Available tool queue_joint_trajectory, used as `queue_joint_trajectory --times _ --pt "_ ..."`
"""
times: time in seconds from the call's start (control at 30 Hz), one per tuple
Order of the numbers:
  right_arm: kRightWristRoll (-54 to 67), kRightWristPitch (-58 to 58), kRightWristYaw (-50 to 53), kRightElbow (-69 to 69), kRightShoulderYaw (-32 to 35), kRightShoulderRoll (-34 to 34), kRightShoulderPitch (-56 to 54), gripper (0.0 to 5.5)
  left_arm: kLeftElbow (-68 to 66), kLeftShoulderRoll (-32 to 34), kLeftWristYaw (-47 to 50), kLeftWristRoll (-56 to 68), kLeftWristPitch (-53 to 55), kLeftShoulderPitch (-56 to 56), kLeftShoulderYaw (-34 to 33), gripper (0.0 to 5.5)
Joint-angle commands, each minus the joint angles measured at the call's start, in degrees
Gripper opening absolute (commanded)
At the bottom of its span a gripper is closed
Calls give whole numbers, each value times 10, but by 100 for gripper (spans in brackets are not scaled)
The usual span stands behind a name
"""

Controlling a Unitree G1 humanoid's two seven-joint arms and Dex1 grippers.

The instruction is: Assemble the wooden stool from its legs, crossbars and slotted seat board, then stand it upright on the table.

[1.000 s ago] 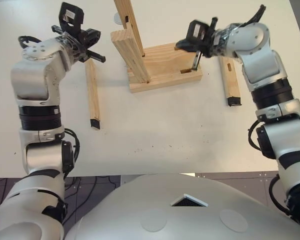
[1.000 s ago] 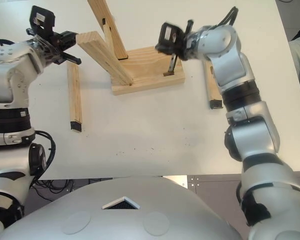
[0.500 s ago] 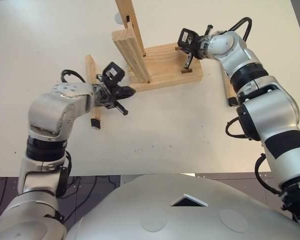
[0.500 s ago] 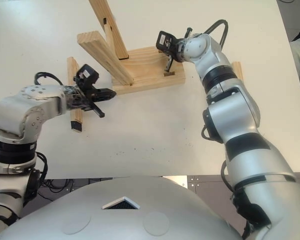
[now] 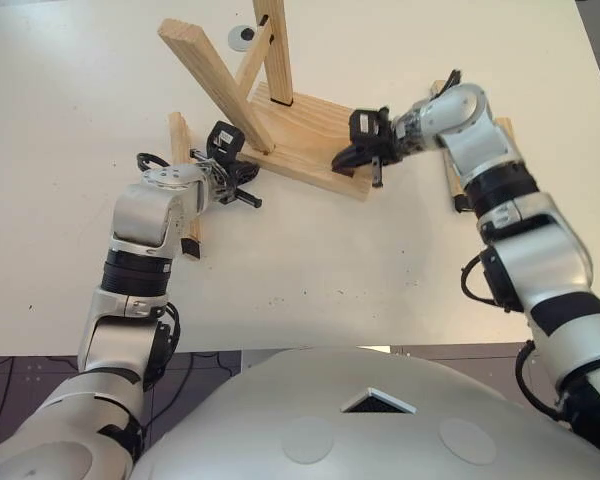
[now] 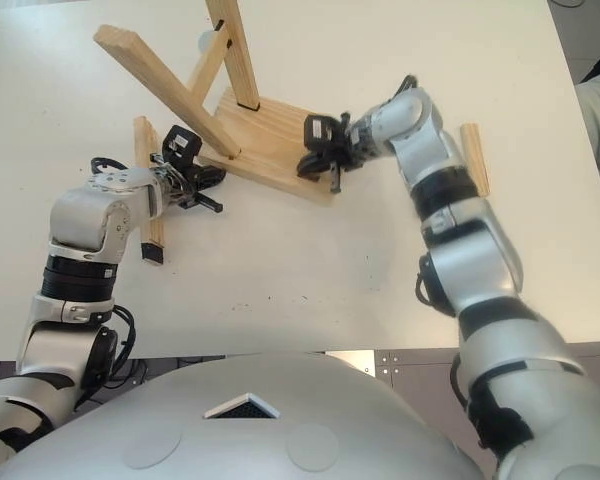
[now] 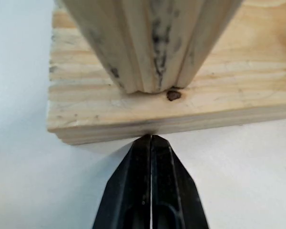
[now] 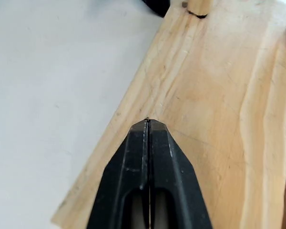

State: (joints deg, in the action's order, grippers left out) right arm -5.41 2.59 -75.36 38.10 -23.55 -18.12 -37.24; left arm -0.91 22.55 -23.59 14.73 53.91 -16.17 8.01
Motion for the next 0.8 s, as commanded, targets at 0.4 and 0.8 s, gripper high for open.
queue_joint_trajectory --times 0.4,0.8 --pt "107 239 23 -336 74 -94 73 2 17 -24 30 -10 -25 4 -48 0" --pt "104 277 -21 -480 -54 -202 246 2 40 12 59 -7 -46 -34 -152 0"
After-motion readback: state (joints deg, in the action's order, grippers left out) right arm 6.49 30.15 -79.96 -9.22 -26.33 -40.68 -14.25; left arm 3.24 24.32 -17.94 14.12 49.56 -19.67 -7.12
